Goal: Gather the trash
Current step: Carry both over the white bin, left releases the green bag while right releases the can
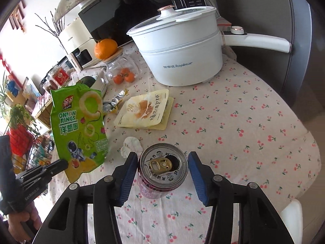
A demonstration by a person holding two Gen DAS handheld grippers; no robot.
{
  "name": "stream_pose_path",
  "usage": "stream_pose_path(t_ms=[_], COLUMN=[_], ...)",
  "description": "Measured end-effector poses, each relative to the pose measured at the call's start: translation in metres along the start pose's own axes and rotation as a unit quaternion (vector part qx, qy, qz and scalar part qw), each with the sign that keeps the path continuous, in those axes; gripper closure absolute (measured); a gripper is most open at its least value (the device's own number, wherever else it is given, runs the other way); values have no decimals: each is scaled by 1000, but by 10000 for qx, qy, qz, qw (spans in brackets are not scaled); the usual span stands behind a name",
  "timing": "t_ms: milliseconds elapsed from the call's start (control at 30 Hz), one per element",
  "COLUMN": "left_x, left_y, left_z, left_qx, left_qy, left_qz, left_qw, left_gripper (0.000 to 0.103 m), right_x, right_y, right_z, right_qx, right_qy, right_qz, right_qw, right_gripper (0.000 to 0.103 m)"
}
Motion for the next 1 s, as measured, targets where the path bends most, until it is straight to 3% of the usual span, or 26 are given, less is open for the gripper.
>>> stream_pose_path(t_ms=[167, 467, 1000], left_x=[-11, -20, -28], left_y=[17, 59, 153], left_z=[8, 16, 11], left_qx=[-79, 252, 1028], left_qy=[30, 71, 174], left_qz=[359, 914, 1857], left_qw=[9993, 9955, 9771], left_gripper=[100, 100, 100], right_x=[-27, -68, -122], right_y=[12, 49, 104], right_z=[8, 20, 47], right_qx=[-67, 152, 421], right_qy=[12, 20, 83], right_qz=[214, 480, 883], right_qw=[9997, 9987, 9952], right_gripper=[51, 51, 51])
Point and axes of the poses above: each gripper's, at about its wrist camera, not at the fingertips, and x roughly the way its jaws point, y to its right, z to its underside, the point moved 2 cm from there along x, roughly the way its jaws point, and after that the axes turned 11 degrees about x, right-handed, at the moved point
